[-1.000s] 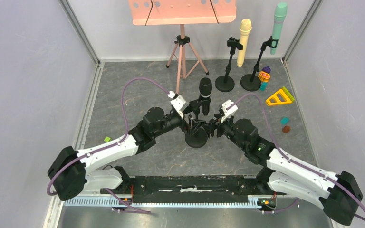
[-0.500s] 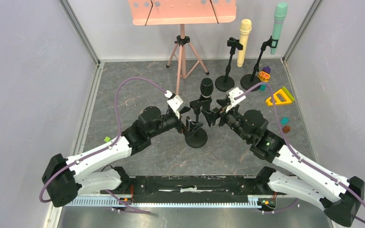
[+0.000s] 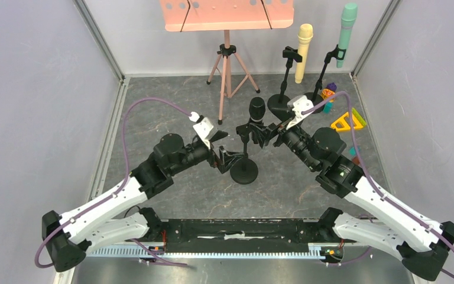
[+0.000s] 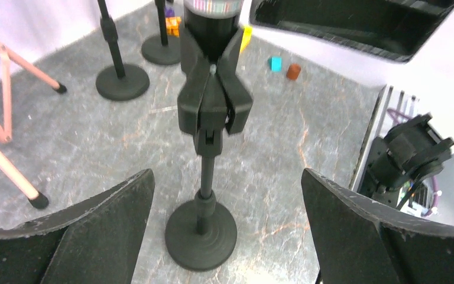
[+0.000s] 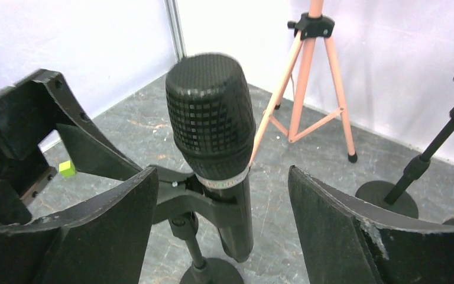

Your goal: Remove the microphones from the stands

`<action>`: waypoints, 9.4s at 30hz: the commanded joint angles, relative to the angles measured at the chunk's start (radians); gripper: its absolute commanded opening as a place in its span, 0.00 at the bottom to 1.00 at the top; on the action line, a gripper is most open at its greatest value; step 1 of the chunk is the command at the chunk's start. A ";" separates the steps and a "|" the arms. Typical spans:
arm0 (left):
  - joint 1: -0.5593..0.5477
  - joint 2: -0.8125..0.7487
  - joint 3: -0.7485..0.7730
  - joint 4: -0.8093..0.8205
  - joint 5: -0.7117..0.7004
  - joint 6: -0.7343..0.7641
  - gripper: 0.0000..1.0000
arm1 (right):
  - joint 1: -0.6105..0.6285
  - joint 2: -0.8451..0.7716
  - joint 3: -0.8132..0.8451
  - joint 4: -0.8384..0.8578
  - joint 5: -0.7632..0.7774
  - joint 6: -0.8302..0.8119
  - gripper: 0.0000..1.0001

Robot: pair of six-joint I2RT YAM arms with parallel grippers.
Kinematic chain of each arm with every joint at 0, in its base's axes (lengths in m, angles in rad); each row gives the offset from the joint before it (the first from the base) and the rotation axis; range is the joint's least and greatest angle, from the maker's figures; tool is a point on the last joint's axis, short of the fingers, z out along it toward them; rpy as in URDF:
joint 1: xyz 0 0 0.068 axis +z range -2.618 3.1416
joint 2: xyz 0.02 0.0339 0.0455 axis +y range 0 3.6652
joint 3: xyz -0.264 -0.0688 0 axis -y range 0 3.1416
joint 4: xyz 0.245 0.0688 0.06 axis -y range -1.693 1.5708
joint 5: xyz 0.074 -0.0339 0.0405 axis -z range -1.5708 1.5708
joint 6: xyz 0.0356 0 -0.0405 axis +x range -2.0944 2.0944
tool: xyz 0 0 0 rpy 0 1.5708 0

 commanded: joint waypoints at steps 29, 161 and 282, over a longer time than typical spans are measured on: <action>0.262 0.108 0.389 -0.225 0.110 -0.310 1.00 | -0.003 0.286 0.408 -0.300 0.076 -0.061 0.85; -0.021 0.270 0.076 -0.039 -0.068 0.060 0.52 | 0.020 0.272 0.046 -0.063 0.037 0.027 0.27; -0.049 0.296 0.085 -0.003 -0.134 -0.032 0.22 | -0.103 0.175 -0.049 0.000 -0.031 0.028 0.17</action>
